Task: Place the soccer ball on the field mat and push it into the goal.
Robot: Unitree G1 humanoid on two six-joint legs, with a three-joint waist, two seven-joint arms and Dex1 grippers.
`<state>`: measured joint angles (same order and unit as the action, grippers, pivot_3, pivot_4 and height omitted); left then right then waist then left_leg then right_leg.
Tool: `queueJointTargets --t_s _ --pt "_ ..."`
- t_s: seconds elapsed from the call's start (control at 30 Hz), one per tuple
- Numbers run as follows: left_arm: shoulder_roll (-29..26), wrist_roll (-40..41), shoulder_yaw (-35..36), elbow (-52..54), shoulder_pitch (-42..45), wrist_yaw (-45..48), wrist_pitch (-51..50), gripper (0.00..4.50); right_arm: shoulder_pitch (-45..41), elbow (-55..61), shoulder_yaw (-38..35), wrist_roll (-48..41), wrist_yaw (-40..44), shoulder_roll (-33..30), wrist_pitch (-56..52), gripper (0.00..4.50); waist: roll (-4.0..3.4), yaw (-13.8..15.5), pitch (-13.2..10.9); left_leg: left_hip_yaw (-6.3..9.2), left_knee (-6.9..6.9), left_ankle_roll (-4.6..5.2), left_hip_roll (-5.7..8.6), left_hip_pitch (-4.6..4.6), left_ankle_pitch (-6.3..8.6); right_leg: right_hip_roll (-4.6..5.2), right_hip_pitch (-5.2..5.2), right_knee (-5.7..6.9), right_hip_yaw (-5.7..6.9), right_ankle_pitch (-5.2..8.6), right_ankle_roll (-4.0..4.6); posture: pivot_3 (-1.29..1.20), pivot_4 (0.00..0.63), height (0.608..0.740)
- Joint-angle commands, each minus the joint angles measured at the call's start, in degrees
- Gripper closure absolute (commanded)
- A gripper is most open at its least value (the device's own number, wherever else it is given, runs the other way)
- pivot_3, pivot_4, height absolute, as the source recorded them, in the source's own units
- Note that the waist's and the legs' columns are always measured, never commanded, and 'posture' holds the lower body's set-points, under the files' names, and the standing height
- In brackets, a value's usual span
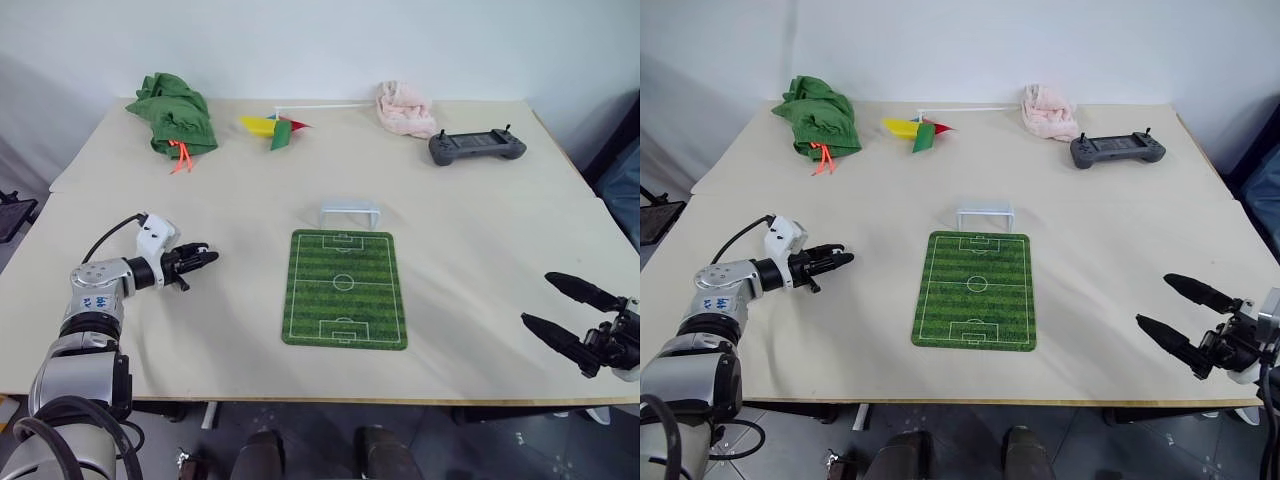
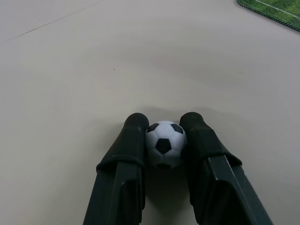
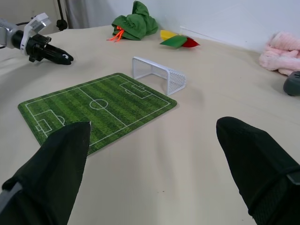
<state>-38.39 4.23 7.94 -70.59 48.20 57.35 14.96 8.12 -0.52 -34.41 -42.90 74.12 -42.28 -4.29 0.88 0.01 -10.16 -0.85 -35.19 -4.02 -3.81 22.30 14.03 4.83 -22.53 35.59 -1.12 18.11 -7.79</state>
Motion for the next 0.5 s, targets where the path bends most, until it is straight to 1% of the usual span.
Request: queueJointTargets --t_s 0.03,0.23,0.3,0.4,0.5 --pt "-1.47 0.40 0.85 0.36 1.50 1.41 0.76 3.64 -0.46 -0.16 -2.36 -0.96 0.63 -1.39 -0.09 0.00 0.00 -0.01 0.00 0.00 0.00 0.00 0.00 0.00 0.00 0.00 0.00 0.00 0.00 0.00 0.00 0.00 0.150 0.740" --pt "0.07 2.53 0.74 4.36 3.65 10.75 0.33 3.64 -1.59 -1.79 -2.65 -1.29 2.68 -2.58 -0.23 0.00 0.01 0.00 -0.01 0.00 0.00 0.00 0.00 0.01 0.00 -0.01 0.00 -0.01 0.00 0.00 0.00 0.00 0.150 0.740" --pt "0.56 2.76 0.65 5.71 3.79 11.67 -0.32 3.64 -1.54 -1.99 -2.90 -1.55 3.30 -2.74 -0.30 0.00 0.01 0.02 -0.01 0.00 0.00 0.00 0.00 0.02 0.00 -0.02 0.00 -0.01 0.00 0.00 0.00 0.00 0.150 0.740" --pt "1.90 4.21 0.42 10.54 1.86 15.26 -0.28 3.64 -1.25 -1.74 -3.29 -2.15 4.15 -2.63 -0.49 0.00 0.01 0.02 -0.01 0.00 0.00 0.00 -0.01 0.01 0.00 -0.02 0.00 0.00 -0.02 0.00 0.00 0.00 0.150 0.740" --pt "3.29 5.54 -0.04 16.80 -0.98 16.50 -1.65 3.64 -1.16 -1.09 -3.71 -2.69 4.06 -2.17 -0.67 0.00 0.01 -0.02 0.00 0.00 0.00 -0.01 -0.01 0.01 0.01 -0.02 0.00 0.01 -0.04 0.00 0.00 0.00 0.150 0.740"
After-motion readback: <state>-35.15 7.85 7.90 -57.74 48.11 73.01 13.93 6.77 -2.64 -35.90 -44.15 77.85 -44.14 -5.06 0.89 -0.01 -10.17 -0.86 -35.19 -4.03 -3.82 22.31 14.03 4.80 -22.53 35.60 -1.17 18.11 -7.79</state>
